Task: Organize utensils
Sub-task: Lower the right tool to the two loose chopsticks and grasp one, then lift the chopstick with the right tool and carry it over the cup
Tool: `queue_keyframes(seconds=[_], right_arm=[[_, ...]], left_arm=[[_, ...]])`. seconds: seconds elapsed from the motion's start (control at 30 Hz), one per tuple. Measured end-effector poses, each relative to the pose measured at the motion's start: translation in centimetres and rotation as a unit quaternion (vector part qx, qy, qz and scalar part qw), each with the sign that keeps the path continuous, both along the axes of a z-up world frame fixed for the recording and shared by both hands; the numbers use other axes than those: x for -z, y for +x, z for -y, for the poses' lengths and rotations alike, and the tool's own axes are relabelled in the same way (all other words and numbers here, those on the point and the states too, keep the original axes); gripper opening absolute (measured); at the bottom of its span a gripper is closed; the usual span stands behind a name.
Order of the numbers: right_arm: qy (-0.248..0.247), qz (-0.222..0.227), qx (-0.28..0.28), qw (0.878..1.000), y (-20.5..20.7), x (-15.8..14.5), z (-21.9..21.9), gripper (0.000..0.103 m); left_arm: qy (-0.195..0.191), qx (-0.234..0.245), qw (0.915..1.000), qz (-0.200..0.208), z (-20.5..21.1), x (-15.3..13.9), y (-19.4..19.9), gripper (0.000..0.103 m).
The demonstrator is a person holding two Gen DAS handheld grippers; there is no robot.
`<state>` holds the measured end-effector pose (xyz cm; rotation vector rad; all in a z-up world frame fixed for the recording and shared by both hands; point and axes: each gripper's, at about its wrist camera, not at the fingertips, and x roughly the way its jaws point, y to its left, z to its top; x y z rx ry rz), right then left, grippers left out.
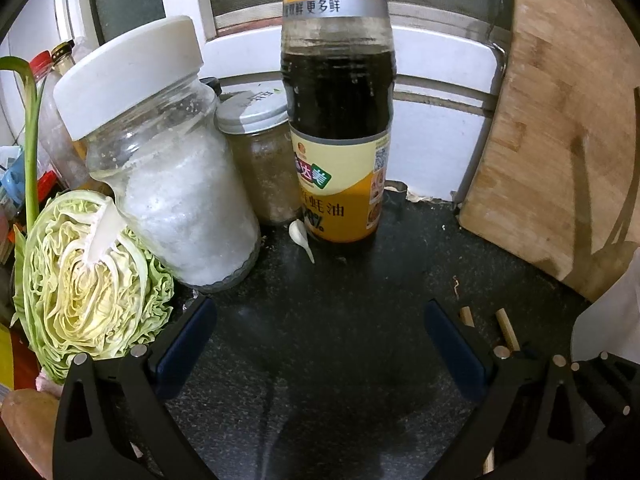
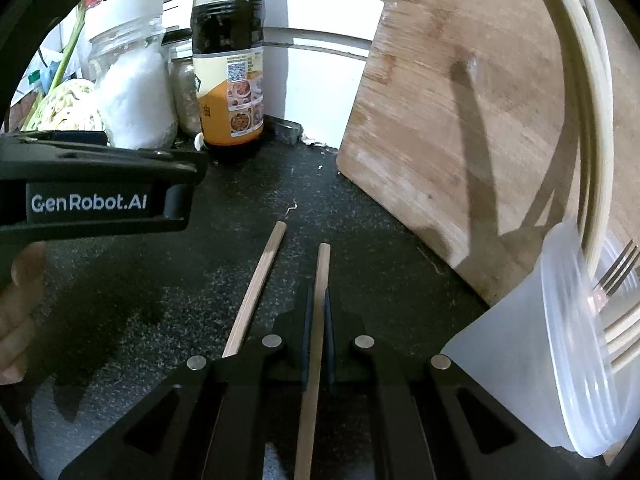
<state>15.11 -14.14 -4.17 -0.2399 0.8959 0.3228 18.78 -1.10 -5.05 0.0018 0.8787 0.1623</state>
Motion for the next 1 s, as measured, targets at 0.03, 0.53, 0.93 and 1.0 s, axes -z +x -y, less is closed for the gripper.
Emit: queue_keyframes(seconds=[0.03, 0.53, 0.93, 1.0], right_arm=[[-0.003, -0.001, -0.001, 1.000, 0.0, 0.1, 0.0, 0.006], [0.068, 0.027, 0.002, 0.997, -2.4, -3.0, 2.2, 0.008], [0.228, 0.143, 0.019, 0.963, -6.1, -10.9, 9.8, 0.008], [0.246, 0.150, -0.001, 0.957, -6.6, -11.7, 10.1, 0.008]], left_arm=[[0.002, 0.001, 1.0000, -0.001, 0.0, 0.0, 0.0, 0.102], [-0.062, 0.106, 0.9922, -0.024, 1.8, 0.3, -0.2, 0.074], [-0.084, 0.171, 0.9810, -0.035, 4.0, 1.2, -0.3, 0.039], [-0.081, 0.184, 0.9784, -0.050, 4.7, 1.7, -0.2, 0.035]])
